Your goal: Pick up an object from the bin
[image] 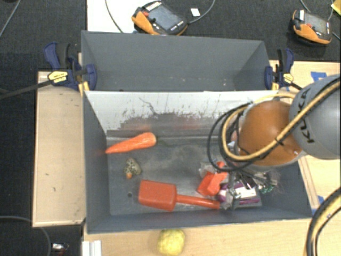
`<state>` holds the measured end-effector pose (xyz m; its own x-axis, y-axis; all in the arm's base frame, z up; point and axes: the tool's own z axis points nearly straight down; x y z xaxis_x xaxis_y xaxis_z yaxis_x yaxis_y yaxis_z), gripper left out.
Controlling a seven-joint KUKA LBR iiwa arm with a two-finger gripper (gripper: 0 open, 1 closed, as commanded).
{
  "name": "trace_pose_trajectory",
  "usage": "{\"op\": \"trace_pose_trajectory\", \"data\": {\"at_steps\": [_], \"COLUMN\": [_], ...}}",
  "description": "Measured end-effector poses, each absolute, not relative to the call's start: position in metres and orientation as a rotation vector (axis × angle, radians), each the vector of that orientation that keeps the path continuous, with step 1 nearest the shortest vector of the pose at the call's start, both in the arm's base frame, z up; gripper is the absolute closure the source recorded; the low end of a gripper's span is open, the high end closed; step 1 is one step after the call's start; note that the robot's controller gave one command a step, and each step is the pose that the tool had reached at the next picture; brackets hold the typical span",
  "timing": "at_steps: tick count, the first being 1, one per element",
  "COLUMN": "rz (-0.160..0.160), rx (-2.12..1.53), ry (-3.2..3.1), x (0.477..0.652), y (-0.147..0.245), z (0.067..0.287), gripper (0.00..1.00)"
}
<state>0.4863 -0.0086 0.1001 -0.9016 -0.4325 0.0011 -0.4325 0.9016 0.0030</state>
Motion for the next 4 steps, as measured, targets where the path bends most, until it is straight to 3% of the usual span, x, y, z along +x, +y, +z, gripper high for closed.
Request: {"op": "trace_pose_trajectory", "data": {"at_steps": [1, 2, 4], "rz": [0.007, -0.002, -0.002], "rx": [0.976, 0.412, 0.417], "ry": [-2.995, -3.118, -3.121], "x": [0.505, 0.512, 0.512], "y": [-0.004, -0.023, -0.023], "z": [0.070, 0.070, 0.073], "gripper": [0.00, 1.00, 1.00]}}
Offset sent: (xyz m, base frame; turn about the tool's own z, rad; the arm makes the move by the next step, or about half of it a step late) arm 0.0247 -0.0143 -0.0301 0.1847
